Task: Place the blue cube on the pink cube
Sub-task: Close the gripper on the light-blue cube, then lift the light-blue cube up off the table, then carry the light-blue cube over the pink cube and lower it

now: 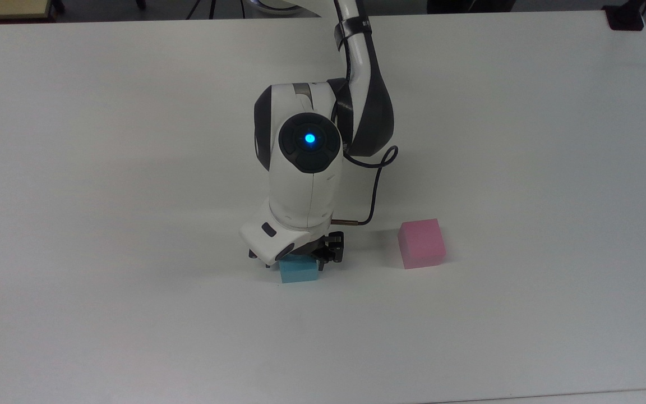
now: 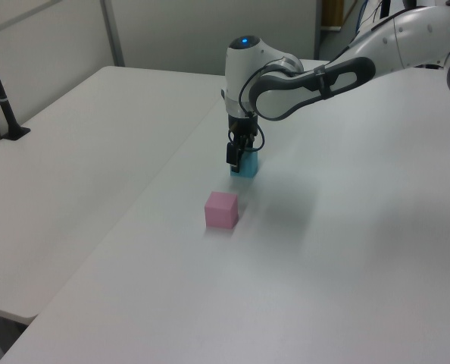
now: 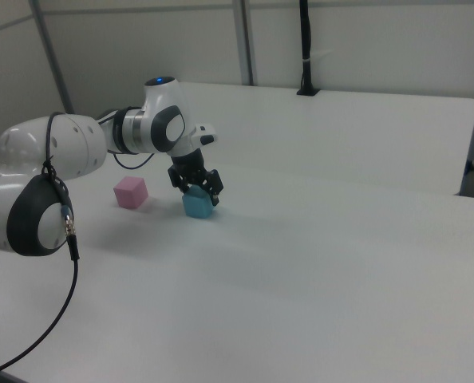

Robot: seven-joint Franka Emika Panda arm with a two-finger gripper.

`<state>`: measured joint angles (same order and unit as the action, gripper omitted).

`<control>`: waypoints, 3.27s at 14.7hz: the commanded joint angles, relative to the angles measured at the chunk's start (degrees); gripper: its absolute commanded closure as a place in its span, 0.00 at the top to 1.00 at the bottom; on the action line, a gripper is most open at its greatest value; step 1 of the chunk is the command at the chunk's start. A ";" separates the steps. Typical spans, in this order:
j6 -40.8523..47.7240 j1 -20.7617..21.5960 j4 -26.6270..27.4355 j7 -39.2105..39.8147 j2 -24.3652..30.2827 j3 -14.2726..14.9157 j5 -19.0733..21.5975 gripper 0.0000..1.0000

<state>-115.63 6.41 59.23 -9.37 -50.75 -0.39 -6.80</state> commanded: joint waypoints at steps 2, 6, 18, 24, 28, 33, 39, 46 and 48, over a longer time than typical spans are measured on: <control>-0.38 1.24 0.71 0.32 0.48 0.74 -1.02 0.59; 0.32 1.50 0.62 0.32 1.09 0.83 -0.94 0.49; 7.25 0.63 5.28 4.79 19.28 4.34 6.09 0.51; 7.27 4.74 4.84 1.91 19.55 5.13 6.45 0.53; 6.91 11.24 4.49 -2.23 19.02 6.80 6.36 0.54; 4.11 17.75 4.66 -6.62 17.09 8.65 6.36 0.54; 0.50 19.70 4.49 -10.32 14.89 8.57 6.36 0.56; -2.83 19.78 4.49 -11.63 9.88 8.30 6.36 0.57; -3.72 19.78 4.49 -11.81 9.18 8.21 6.18 0.58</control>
<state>-117.02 25.08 62.64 -19.79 -41.29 6.67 -1.16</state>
